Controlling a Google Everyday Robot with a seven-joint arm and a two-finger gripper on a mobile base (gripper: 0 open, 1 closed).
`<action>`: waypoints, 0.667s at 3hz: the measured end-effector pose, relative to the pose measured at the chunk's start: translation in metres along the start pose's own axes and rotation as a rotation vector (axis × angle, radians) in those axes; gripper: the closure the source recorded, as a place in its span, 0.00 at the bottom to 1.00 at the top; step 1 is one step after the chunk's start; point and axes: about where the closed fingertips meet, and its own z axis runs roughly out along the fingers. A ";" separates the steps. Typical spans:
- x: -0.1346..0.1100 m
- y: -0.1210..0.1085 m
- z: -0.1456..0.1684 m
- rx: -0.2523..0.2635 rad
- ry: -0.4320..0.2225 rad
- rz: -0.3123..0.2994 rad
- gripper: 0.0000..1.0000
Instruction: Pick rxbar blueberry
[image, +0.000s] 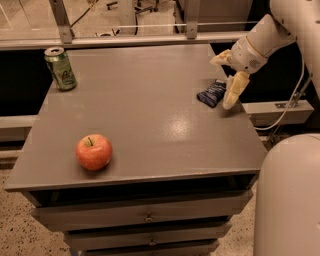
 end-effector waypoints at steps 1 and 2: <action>0.007 -0.008 0.011 -0.006 -0.017 0.049 0.13; 0.012 -0.011 0.018 -0.018 -0.023 0.078 0.32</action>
Offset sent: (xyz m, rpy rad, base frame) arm 0.0130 -0.0110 -0.0199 0.0331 0.1130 -0.0591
